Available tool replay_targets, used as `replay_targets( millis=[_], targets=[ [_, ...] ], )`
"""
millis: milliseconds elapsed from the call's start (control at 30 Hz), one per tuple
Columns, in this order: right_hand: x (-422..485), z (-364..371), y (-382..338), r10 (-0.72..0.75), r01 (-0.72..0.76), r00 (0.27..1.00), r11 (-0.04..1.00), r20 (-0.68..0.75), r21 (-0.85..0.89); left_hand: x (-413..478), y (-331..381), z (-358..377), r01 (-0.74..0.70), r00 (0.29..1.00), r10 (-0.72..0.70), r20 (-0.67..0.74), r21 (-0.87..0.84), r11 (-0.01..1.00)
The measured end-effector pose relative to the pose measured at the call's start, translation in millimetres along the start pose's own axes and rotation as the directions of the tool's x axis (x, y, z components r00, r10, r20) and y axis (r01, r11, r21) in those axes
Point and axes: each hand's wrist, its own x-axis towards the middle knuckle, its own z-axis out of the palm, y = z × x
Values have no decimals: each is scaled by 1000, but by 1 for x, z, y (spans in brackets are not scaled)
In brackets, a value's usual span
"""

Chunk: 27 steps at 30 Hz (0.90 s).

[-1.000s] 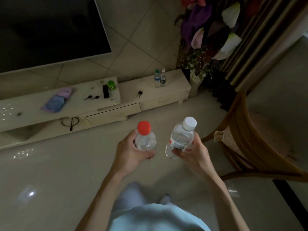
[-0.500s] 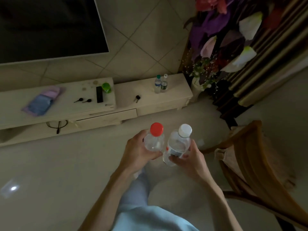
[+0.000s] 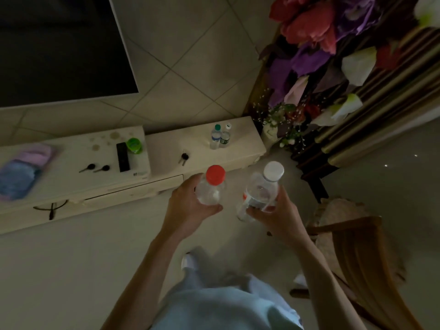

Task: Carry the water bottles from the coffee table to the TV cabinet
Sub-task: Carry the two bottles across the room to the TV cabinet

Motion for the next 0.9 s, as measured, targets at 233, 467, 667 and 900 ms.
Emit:
replay_targets(
  millis=[233, 467, 667, 900],
  targets=[
    [37, 11, -9, -14, 18, 997, 999, 78, -47, 29, -3, -3, 67, 998, -67, -7, -34, 997],
    [101, 11, -16, -54, 54, 991, 999, 125, 2, 67, 4, 1, 90, 994, -92, -51, -39, 995],
    [180, 6, -28, -84, 86, 959, 996, 270, 3, 122, 18, 12, 143, 980, -147, -137, -35, 989],
    [283, -31, -42, -132, 148, 895, 989, 425, -6, 206, 52, 47, 254, 943, -262, -203, -61, 965]
  ],
)
